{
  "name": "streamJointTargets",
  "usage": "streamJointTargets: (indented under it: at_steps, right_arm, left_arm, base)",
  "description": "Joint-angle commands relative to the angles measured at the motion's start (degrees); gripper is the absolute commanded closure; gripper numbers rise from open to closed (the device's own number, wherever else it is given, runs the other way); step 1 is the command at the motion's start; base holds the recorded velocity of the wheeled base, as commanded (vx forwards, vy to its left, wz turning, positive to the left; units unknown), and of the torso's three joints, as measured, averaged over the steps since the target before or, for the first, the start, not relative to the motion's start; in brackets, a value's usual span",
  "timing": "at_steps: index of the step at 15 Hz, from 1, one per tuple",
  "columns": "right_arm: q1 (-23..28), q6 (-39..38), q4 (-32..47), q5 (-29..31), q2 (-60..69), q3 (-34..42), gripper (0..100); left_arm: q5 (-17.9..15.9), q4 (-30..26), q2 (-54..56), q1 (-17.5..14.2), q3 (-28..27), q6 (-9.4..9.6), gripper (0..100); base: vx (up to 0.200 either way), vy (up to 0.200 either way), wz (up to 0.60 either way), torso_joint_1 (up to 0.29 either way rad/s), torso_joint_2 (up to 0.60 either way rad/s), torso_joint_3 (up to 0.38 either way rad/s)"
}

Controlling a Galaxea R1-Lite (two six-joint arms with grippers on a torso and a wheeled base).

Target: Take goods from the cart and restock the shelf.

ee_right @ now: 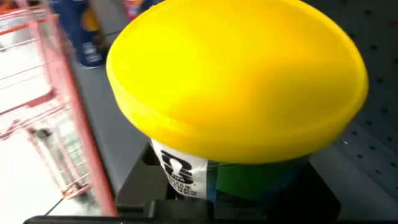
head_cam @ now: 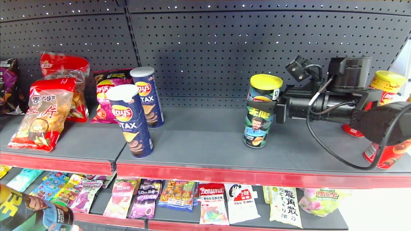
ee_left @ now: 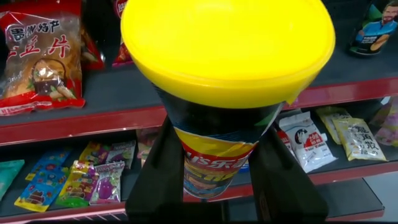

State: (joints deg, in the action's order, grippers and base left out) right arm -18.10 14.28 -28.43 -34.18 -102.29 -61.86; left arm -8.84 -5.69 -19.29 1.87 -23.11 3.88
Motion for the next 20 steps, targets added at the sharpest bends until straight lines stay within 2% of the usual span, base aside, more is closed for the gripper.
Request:
streamJointTargets:
  at_steps: [1,5,13,20]
  right_arm:
    - [0.00,0.31,-0.05,-1.59,4.03,2.88,100]
    - [-0.44,0.67,-0.05,-5.98,3.94,4.73,100]
    - [-3.52,1.19,-0.05,-6.69,2.80,6.40,100]
    - [-3.96,1.37,-0.05,-8.18,3.68,7.80,100]
  left_arm:
    - [-0.04,-0.02,-0.05,-0.02,-0.09,-0.01,100]
    - [-0.04,-0.02,0.04,-0.02,-0.09,-0.01,100]
    - [-0.21,-0.02,0.13,0.07,0.00,-0.01,100]
    - [-0.39,-0.02,0.13,0.16,0.00,-0.01,100]
  base:
    - [0.000,0.000,0.00,0.000,0.00,0.000]
    - [0.000,0.000,0.00,0.000,0.00,0.000]
    - [0.000,0.000,0.00,0.000,0.00,0.000]
    - [0.000,0.000,0.00,0.000,0.00,0.000]
